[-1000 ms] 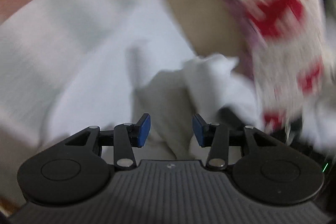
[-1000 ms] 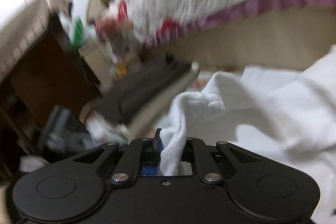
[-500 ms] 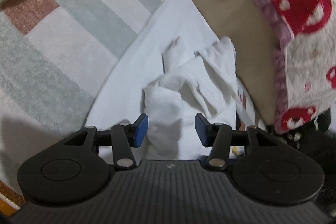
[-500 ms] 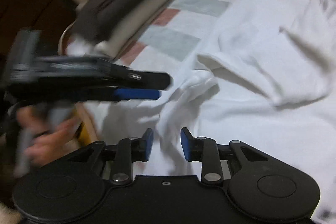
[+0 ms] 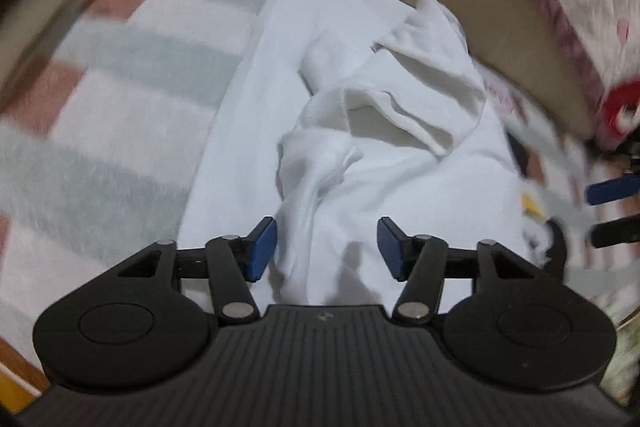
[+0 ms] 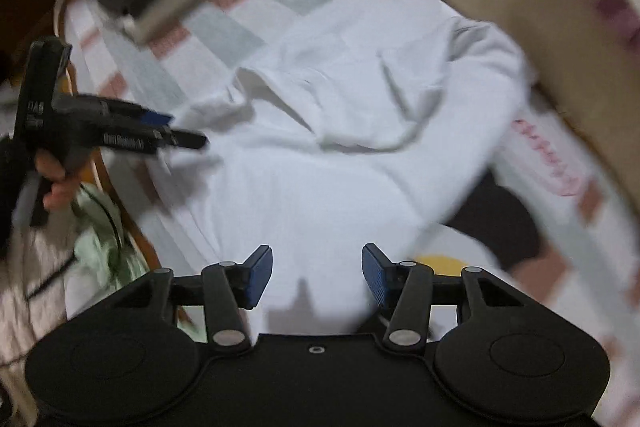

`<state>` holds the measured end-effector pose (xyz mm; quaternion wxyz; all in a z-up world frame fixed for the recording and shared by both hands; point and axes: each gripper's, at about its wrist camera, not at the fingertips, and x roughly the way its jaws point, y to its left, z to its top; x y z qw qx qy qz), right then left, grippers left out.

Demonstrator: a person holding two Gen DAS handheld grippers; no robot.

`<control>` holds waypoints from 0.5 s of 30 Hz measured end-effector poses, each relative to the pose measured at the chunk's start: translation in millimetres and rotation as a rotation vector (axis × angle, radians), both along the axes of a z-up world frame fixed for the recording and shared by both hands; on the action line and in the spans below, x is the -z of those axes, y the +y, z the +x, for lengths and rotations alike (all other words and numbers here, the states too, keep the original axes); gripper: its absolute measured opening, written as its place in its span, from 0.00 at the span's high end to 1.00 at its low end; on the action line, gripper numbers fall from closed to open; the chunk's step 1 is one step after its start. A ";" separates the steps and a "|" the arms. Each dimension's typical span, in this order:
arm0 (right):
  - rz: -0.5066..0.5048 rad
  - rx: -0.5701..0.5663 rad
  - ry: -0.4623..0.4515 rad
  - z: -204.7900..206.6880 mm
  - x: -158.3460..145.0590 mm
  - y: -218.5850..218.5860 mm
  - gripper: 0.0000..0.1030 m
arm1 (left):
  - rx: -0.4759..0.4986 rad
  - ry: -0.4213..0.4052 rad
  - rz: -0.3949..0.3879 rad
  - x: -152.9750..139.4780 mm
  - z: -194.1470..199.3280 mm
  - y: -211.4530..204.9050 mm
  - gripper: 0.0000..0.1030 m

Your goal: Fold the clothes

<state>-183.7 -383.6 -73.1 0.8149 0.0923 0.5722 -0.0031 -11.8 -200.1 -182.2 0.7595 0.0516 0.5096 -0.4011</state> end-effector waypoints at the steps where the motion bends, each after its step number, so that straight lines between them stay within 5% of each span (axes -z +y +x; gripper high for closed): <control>1: 0.023 0.026 -0.043 -0.5 17.7 2.1 0.47 | 0.014 -0.025 0.036 3.6 -1.5 -6.0 0.43; 3: 0.035 0.072 -0.123 -9.3 49.6 7.4 0.47 | 0.045 -0.078 0.107 12.1 -4.8 -17.4 0.49; 4: 0.022 0.079 -0.133 -12.6 60.3 13.0 0.47 | 0.076 -0.123 0.158 16.8 -8.3 -23.2 0.79; 6: -0.009 0.087 -0.147 -19.0 80.4 24.9 0.47 | 0.086 -0.155 0.160 7.4 -13.7 -20.5 0.96; 10: -0.193 -0.056 -0.102 -36.6 106.9 61.9 0.47 | -0.005 -0.110 0.026 -19.1 -8.8 11.7 0.96; 15: -0.070 0.043 -0.130 -57.0 103.0 43.3 0.47 | 0.009 -0.107 0.073 -8.1 -11.2 14.9 0.96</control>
